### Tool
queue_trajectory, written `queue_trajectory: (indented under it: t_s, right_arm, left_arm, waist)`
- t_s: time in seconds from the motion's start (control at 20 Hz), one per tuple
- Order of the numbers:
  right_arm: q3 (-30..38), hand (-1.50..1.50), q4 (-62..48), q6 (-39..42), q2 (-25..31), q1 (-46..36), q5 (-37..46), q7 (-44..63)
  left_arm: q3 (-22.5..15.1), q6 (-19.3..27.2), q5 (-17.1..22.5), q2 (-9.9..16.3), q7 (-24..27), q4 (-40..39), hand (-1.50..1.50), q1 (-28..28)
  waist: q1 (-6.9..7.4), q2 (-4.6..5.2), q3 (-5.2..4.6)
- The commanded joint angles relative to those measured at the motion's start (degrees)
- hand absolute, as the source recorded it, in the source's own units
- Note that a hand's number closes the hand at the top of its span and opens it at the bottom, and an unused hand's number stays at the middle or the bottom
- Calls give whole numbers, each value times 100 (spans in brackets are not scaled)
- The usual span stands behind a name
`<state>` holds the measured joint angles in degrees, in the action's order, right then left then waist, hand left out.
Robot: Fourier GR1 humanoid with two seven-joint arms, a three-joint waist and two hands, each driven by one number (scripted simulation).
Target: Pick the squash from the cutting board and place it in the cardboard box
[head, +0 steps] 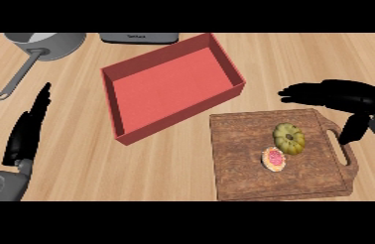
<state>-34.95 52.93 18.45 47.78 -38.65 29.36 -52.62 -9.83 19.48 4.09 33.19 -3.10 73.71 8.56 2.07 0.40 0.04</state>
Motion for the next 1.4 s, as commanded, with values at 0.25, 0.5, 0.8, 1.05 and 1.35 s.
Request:
queue_trajectory:
  t_s: [0.25, 0.5, 0.8, 1.05, 1.35]
  right_arm:
    - [-145, -150, -678, 228, -538, -363, 535, -732]
    - [-100, -150, -898, 243, -619, -418, 632, -847]
    - [-211, -150, -235, 584, -605, -196, 355, -784]
    - [-190, -150, -61, 579, -325, -106, 147, -1092]
    - [-448, -150, 530, 572, -75, -25, 479, -480]
  left_arm:
    - [189, -51, -188, -31, -211, 260, 0, -160]
    - [445, -360, -121, -59, 227, -228, 0, -213]
    - [378, -177, -307, -178, 9, 173, 0, -450]
    - [498, -224, -317, -260, 123, 78, 0, -334]
    - [693, -343, -363, -136, -194, 177, 0, -153]
  waist:
    - [-103, -27, 0]
    - [-129, -19, -5]
    - [-167, -52, -6]
    - [-181, -42, -6]
    - [-192, -46, -5]
